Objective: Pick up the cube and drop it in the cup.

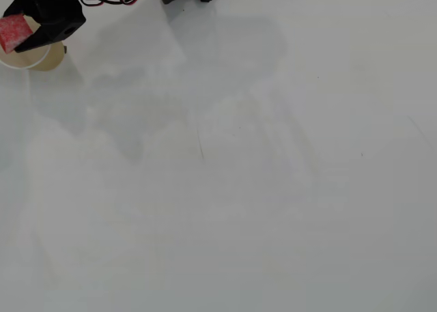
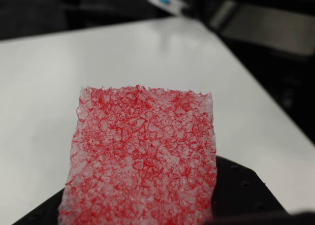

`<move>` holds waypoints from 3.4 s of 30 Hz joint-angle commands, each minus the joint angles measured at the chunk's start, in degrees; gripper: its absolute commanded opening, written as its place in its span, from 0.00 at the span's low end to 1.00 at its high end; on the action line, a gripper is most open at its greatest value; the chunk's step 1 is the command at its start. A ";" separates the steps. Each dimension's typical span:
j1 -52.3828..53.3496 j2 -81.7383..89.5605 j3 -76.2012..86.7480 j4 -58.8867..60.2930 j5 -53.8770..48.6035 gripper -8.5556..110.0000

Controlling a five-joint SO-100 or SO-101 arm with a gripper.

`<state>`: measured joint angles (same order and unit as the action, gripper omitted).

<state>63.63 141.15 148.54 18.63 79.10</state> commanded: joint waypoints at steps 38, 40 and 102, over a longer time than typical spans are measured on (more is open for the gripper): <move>2.20 0.18 -11.78 1.67 -0.62 0.36; 2.20 0.18 -11.78 1.67 -0.62 0.36; -44.82 30.06 17.67 6.59 -4.39 0.07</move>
<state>22.94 166.11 166.11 24.79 75.59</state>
